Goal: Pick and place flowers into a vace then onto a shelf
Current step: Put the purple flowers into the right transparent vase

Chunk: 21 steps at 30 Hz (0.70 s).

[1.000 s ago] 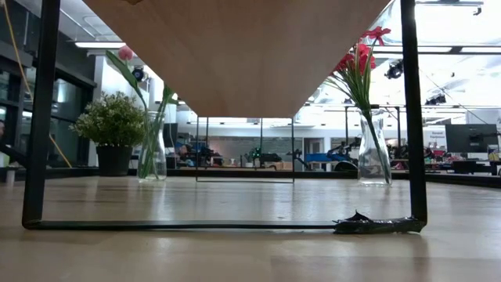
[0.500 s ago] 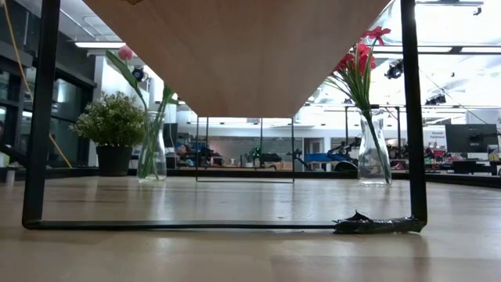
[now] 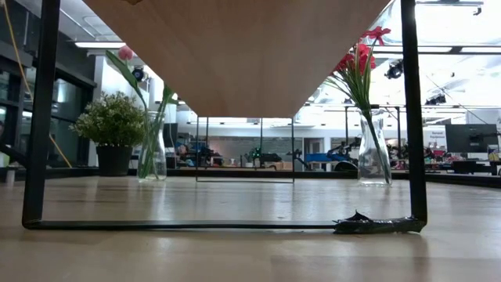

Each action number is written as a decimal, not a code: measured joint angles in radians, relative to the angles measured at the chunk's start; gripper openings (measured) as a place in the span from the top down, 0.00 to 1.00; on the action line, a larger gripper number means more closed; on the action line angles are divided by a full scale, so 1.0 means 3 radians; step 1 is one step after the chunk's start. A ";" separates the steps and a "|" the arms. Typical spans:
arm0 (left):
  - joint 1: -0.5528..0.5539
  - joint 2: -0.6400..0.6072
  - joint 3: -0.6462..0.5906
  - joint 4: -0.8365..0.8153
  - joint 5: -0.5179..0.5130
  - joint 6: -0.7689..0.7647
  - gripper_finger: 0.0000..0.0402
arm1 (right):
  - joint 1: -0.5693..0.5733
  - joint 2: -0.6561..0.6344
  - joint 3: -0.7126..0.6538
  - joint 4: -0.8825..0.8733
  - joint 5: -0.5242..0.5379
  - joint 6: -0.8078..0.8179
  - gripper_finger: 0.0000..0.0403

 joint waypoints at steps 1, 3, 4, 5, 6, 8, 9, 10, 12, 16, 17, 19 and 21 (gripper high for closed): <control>0.0000 0.0000 0.0000 0.0000 -0.0005 -0.0002 0.79 | -0.0001 0.0000 0.0000 0.0002 0.0001 0.0000 1.00; 0.0000 0.0000 0.0000 0.0000 0.0003 -0.0059 0.79 | -0.0001 0.0000 0.0000 0.0004 0.0004 0.0001 1.00; 0.0000 0.0000 0.0000 -0.0003 0.0005 -0.0086 0.79 | 0.0000 0.0000 0.0000 0.0004 0.0000 0.0001 1.00; 0.0000 0.0000 0.0000 -0.0009 0.0007 -0.0108 0.79 | 0.0000 0.0000 0.0000 0.0004 -0.0001 0.0001 1.00; 0.0000 0.0000 0.0000 -0.0024 0.0007 -0.0148 0.79 | 0.0000 0.0000 0.0000 0.0004 -0.0003 0.0001 1.00; 0.0001 0.0000 0.0000 -0.0077 -0.0002 -0.0189 0.79 | 0.0000 0.0000 0.0000 0.0013 -0.0004 0.0008 1.00; 0.0003 0.0001 0.0000 -0.0087 -0.0008 -0.0191 0.79 | 0.0000 0.0000 0.0000 0.0021 -0.0004 0.0010 1.00; 0.0005 0.0002 0.0000 -0.0084 -0.0025 -0.0191 0.79 | 0.0000 0.0000 0.0000 0.0012 -0.0001 0.0009 1.00; 0.0000 0.0002 0.0000 -0.0088 -0.0081 -0.0191 0.78 | -0.0001 0.0000 0.0000 0.0015 0.0000 0.0010 1.00; 0.0001 0.0003 -0.0001 -0.0131 -0.0162 -0.0191 0.71 | -0.0001 0.0000 0.0000 0.0015 0.0021 0.0009 1.00; 0.0001 0.0003 0.0000 -0.0162 -0.0206 -0.0191 0.68 | -0.0001 0.0000 0.0000 0.0015 0.0026 0.0009 1.00; 0.0000 0.0003 -0.0001 -0.0192 -0.0289 -0.0173 0.60 | -0.0003 0.0000 0.0000 0.0015 0.0026 0.0010 1.00; 0.0000 0.0003 -0.0001 -0.0191 -0.0311 -0.0164 0.52 | -0.0002 0.0000 0.0000 0.0014 0.0019 0.0010 1.00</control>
